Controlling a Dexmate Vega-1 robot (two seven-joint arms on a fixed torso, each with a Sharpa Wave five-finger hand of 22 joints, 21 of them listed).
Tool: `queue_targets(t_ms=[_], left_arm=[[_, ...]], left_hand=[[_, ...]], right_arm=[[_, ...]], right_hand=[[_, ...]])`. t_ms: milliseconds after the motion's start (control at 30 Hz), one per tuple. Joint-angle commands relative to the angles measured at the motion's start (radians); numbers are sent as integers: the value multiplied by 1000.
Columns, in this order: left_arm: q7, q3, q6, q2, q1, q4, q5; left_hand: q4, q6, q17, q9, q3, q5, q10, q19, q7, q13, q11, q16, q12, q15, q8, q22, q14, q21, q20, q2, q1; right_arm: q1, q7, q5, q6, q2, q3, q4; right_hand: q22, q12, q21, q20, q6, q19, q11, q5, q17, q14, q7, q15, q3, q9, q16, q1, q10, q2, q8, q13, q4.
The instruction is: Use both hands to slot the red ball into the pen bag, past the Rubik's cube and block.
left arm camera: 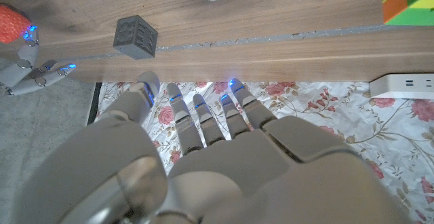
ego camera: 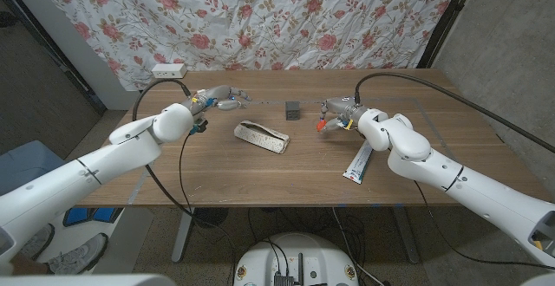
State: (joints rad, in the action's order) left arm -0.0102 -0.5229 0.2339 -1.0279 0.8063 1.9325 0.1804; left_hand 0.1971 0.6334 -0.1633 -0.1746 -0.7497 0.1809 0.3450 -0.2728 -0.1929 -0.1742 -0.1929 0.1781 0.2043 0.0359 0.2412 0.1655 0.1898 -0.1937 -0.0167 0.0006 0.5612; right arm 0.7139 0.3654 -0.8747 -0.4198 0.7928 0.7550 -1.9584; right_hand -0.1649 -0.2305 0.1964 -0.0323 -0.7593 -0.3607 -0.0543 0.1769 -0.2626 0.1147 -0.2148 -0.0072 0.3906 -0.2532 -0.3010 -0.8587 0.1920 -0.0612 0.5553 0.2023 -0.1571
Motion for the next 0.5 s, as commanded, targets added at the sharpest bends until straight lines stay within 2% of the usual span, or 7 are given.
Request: queue_targets(t_ms=[33,500], left_arm=[[48,-29,-9,-4,-37,13,163],[138,-56,-64,-7,-82,10,327]], left_hand=[[-2,38,-2,-2,10,-2,24,-18,-1,-3,-5,5,6,99,11,5,21,-6,-1,-5,34],[-5,101,-2,-1,36,-3,61,-42,-3,-3,-17,7,3,112,5,7,61,-7,-7,-25,98]], right_arm=[[-18,-17,13,5,-12,11,29],[-30,-24,19,-4,-16,22,40]], right_hand=[[-4,2,-3,0,-19,-4,-2,4,-5,10,-6,2,-1,-2,-3,2,10,5,10,3,4],[-4,3,-4,1,-25,-3,-2,4,-7,11,-6,0,-2,-2,-4,2,16,7,13,3,3]])
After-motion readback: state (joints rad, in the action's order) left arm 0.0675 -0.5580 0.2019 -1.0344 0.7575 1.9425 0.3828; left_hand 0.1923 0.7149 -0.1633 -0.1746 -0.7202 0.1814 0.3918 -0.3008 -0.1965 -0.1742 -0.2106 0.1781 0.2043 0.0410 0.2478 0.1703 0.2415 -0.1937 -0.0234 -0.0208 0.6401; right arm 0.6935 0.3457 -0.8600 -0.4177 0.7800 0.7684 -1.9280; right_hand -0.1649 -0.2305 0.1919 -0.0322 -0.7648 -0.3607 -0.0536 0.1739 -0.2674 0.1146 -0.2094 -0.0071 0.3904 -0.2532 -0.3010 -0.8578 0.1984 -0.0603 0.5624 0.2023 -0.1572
